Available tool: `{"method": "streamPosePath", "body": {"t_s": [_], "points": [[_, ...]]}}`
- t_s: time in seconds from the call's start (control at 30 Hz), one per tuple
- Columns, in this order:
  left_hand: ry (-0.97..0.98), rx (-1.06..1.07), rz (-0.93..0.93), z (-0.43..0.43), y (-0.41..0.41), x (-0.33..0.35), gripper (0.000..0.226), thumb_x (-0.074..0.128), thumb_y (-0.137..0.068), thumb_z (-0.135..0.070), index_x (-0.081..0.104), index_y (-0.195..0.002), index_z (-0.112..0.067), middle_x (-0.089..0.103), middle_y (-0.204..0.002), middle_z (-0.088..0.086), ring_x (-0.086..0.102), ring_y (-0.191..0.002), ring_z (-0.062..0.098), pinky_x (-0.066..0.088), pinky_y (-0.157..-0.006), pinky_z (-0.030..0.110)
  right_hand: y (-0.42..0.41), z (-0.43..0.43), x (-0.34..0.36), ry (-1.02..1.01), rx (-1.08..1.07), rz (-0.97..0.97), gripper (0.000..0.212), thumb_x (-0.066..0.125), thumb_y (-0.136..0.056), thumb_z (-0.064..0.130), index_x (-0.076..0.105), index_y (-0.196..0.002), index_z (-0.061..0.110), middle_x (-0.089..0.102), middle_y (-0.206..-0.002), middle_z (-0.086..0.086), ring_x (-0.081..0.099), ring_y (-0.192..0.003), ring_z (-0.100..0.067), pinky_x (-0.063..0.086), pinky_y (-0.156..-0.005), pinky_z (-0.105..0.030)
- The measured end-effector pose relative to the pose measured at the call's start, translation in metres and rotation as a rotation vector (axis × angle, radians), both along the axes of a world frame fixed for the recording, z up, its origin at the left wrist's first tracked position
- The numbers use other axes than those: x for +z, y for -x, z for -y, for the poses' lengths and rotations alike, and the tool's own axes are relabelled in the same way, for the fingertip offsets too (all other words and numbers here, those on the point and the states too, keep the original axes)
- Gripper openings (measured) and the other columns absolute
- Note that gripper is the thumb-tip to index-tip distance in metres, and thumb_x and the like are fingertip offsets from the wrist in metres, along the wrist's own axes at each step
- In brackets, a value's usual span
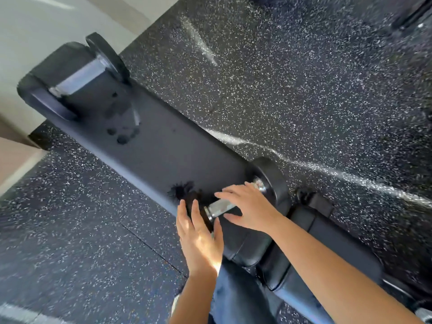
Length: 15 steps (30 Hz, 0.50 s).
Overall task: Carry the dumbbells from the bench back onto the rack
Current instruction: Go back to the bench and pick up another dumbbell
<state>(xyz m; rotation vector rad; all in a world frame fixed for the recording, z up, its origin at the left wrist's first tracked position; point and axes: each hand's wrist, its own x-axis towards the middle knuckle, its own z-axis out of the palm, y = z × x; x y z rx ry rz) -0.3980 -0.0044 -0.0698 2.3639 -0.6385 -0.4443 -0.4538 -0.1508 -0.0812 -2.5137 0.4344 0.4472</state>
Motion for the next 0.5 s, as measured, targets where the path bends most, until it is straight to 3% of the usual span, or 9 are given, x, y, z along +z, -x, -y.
{"method": "streamPosePath", "body": {"t_s": [0.13,0.3,0.5], "points": [[0.085,0.076,-0.086,-0.002,0.007,-0.012,0.071,0.07,-0.073,-0.001,0.033,-0.133,-0.002,0.026,-0.142,0.03,0.035,-0.126,0.045,0.042,-0.094,0.055,-0.008,0.007,-0.012,0.061,0.117,-0.053,0.044,0.057,-0.081,0.04,0.05,-0.124,0.033,0.058,-0.108,0.002,0.052,-0.101,-0.022,0.032,-0.092,-0.038],[0.039,0.243,-0.245,-0.007,0.011,-0.017,0.082,0.069,-0.077,-0.018,0.017,-0.139,-0.033,0.033,-0.143,0.012,0.046,-0.121,0.033,0.051,-0.08,0.049,-0.024,0.01,-0.015,0.065,0.212,-0.133,0.035,0.059,-0.077,0.042,0.053,-0.112,0.036,0.062,-0.097,0.003,0.06,-0.094,-0.022,0.039,-0.077,-0.037],[0.104,0.347,-0.405,-0.001,0.009,-0.003,0.075,0.066,-0.079,-0.015,0.022,-0.136,-0.037,0.03,-0.146,-0.007,0.042,-0.119,0.009,0.035,-0.088,0.028,-0.04,0.007,-0.005,-0.051,0.157,-0.304,0.03,0.061,-0.074,0.029,0.054,-0.103,0.028,0.067,-0.091,-0.002,0.062,-0.089,-0.027,0.042,-0.069,-0.035]]}}
